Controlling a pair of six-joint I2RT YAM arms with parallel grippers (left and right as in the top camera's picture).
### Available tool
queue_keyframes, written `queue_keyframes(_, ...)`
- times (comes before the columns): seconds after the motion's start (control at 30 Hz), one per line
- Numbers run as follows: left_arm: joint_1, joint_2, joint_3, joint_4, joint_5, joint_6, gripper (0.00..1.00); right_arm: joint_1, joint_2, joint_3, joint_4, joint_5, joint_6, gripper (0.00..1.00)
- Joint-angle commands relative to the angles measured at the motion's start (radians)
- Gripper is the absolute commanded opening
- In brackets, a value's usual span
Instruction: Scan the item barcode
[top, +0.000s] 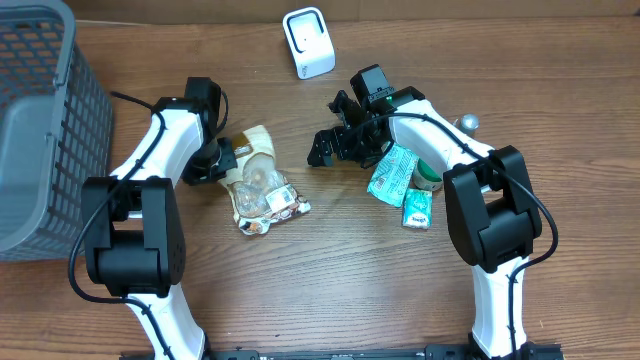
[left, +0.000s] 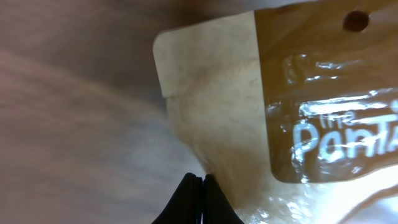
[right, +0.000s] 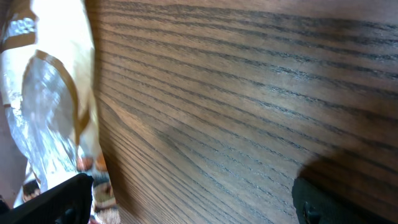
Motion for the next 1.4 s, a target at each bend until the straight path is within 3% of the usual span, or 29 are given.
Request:
queue_keyframes(0.0, -0.001, 0.01, -0.002, 0.051, 0.267, 0.08, 0.06, -0.001, -0.034, -0.005, -0.003, 0.011, -0.001, 1.0)
queue_keyframes(0.33, -0.011, 0.011, -0.001, 0.202, 0.592, 0.122, 0.1, -0.001, -0.034, -0.005, -0.013, 0.011, -0.001, 1.0)
queue_keyframes(0.47, -0.01, 0.01, -0.001, 0.193, 0.613, 0.132, 0.16, -0.001, -0.034, -0.005, -0.012, 0.011, -0.001, 1.0)
queue_keyframes(0.6, 0.006, 0.01, 0.0, 0.172, 0.559, 0.139, 0.09, -0.001, -0.034, -0.005, -0.005, 0.011, -0.001, 1.0)
queue_keyframes(1.0, 0.026, 0.011, 0.0, 0.204, 0.248, 0.135, 0.09, -0.001, -0.034, -0.006, 0.008, 0.011, -0.001, 1.0)
queue_keyframes(1.37, -0.003, 0.015, -0.008, 0.203, 0.271, 0.157, 0.08, -0.001, -0.034, -0.006, 0.018, 0.011, -0.001, 1.0)
